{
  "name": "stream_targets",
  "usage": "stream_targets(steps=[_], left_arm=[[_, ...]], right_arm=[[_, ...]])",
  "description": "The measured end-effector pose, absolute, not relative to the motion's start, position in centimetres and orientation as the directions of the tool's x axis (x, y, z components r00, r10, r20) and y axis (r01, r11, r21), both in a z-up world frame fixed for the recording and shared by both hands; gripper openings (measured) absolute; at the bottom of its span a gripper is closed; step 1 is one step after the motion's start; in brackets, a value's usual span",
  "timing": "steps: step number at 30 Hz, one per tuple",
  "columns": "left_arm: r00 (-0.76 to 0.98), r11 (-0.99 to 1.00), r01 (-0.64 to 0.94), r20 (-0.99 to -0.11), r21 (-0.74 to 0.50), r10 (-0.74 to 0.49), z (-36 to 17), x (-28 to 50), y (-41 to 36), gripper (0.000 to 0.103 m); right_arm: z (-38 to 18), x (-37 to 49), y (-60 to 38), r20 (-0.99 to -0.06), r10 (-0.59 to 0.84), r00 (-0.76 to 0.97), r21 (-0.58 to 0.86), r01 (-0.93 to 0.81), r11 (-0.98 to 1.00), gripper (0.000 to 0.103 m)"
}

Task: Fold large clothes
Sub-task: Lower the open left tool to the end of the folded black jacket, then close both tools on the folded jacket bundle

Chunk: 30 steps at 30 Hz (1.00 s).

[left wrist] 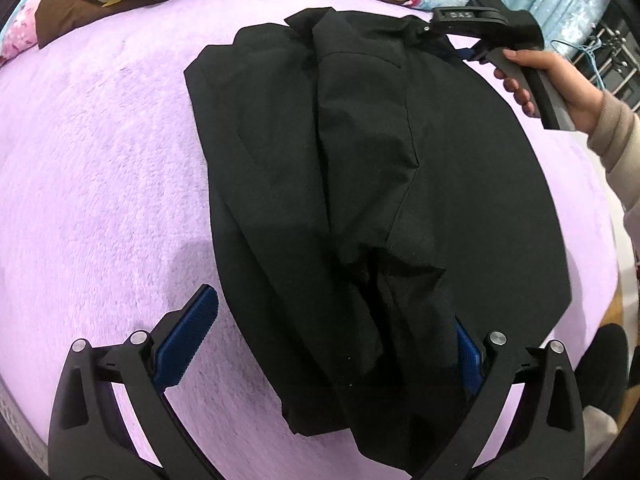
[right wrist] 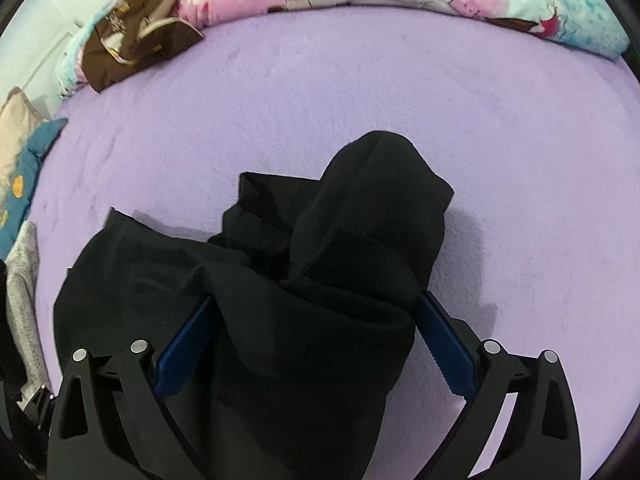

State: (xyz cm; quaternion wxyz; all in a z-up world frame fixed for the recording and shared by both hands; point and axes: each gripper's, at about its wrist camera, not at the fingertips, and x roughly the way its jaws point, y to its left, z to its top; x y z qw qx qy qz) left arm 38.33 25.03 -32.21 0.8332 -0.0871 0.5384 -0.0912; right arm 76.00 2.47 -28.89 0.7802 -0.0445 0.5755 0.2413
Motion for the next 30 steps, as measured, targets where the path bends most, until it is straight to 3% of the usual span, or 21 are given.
stream_targets(steps=[7,16,20,25,30], left_arm=[[0.424,0.962,0.060,-0.866,-0.265,-0.265,-31.0,39.0,25.0,0.097],[0.425,0.859,0.020,-0.773,-0.511,-0.470,-31.3,39.6,28.8,0.097],[0.424,0.817,0.021,-0.735,-0.576,-0.529,-31.2,39.9,29.2,0.097],[0.414,0.762,0.011,-0.691,-0.648,-0.593,-31.7,41.2,29.8,0.097],[0.397,0.735,-0.024,-0.681,-0.677,-0.615,-33.0,42.2,30.3,0.097]], right_arm=[[-27.3,71.3,-3.2,-0.851,0.488,0.193,0.383,-0.409,0.829,0.096],[-28.7,65.0,-7.9,-0.766,0.629,0.130,0.558,-0.351,0.752,0.096],[-29.6,63.2,-9.5,-0.744,0.657,0.125,0.592,-0.332,0.734,0.096],[-31.1,62.0,-10.8,-0.631,0.770,0.093,0.728,-0.271,0.630,0.096],[-32.9,61.4,-10.4,-0.604,0.795,0.063,0.759,-0.257,0.598,0.096]])
